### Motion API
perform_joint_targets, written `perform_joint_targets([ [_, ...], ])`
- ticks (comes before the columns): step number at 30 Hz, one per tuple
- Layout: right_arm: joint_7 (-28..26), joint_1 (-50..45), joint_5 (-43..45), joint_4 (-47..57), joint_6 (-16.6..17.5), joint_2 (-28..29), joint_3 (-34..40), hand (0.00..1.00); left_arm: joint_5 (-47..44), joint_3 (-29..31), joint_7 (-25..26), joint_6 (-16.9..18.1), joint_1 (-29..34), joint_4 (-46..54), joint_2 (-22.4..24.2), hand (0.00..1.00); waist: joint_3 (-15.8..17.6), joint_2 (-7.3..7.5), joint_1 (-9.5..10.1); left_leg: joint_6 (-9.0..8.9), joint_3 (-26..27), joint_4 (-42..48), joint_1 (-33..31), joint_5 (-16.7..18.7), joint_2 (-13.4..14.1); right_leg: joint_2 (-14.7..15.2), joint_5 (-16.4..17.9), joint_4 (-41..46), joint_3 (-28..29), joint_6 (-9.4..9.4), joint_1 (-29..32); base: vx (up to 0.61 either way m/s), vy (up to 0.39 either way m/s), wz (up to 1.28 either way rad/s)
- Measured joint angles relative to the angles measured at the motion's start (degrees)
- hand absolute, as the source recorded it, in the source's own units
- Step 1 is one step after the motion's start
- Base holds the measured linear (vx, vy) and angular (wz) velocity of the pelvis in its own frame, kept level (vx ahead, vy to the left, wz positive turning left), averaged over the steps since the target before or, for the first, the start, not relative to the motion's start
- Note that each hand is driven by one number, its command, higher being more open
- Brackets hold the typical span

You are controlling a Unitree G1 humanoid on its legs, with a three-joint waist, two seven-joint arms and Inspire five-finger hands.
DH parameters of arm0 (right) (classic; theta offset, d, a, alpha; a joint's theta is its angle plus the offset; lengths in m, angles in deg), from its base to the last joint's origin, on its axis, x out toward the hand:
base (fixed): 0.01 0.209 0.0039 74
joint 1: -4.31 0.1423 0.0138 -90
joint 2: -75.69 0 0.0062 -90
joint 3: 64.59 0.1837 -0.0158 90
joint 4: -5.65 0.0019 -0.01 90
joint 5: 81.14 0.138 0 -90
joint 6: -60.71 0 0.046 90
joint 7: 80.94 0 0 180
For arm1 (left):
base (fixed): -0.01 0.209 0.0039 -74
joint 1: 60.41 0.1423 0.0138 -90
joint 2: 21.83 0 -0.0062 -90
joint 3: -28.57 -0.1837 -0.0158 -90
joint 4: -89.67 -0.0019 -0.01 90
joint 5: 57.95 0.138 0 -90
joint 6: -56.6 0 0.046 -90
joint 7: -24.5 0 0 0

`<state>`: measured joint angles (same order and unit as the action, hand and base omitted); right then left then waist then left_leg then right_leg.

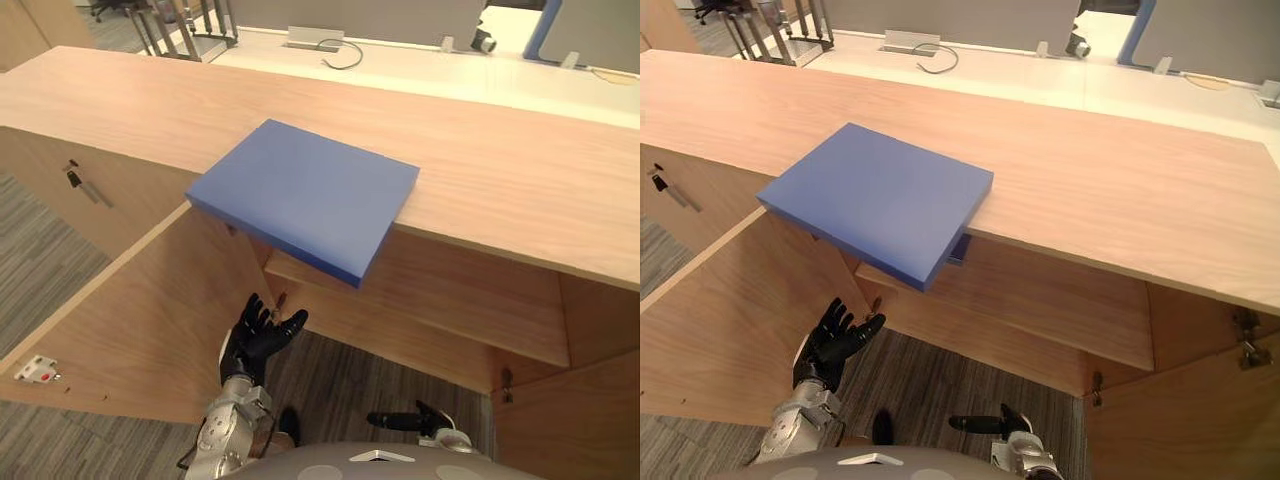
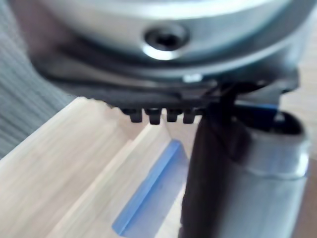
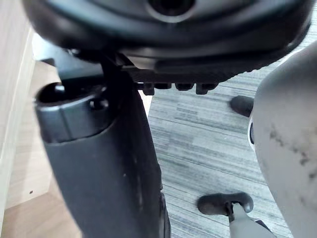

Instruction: Walk over to the cabinet, pick up the folder, carry it to the office cabinet, place the folder inside the office cabinet, then close the office cabinet door

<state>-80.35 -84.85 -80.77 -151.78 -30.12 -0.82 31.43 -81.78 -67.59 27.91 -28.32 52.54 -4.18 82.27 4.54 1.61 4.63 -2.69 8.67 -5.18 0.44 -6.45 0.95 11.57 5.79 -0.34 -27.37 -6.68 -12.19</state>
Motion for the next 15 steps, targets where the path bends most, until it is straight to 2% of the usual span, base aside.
perform_joint_targets([
  [4,0.1,0.1,0.0,-1.5,0.2,0.2,-1.1,1.00,10.3,0.1,2.2,-0.1,1.5,8.4,0.9,1.00,-0.4,0.56,0.74,0.05,-1.3,0.0,-0.2,-0.3,-0.1,0.0,0.0,0.3,-1.2,0.03,-0.7,0.00,-0.024,0.22],
  [6,0.2,0.0,0.0,-2.3,0.3,0.4,-1.6,1.00,16.3,-0.1,4.5,0.3,2.4,15.4,1.6,1.00,-0.8,1.04,1.75,0.10,-2.3,0.0,-0.9,-0.7,0.0,-0.1,0.0,0.5,-1.8,0.04,-0.6,-0.02,-0.038,0.21],
  [13,1.4,0.1,0.0,-4.4,1.0,0.3,-2.6,1.00,25.9,0.0,12.1,2.3,2.1,25.8,3.2,1.00,-1.2,1.33,3.07,0.10,-6.6,0.0,-3.7,-2.2,0.0,-0.8,0.1,1.3,-5.4,0.16,0.1,-0.08,-0.018,0.31],
  [15,1.7,0.2,0.0,-4.5,1.4,0.0,-4.4,1.00,29.8,0.3,15.1,2.4,1.8,27.8,3.2,1.00,-1.1,1.32,3.23,0.39,-8.1,0.0,-4.4,-2.7,-0.2,-0.9,0.6,1.2,-6.6,0.78,0.1,-0.11,0.002,0.36],
])
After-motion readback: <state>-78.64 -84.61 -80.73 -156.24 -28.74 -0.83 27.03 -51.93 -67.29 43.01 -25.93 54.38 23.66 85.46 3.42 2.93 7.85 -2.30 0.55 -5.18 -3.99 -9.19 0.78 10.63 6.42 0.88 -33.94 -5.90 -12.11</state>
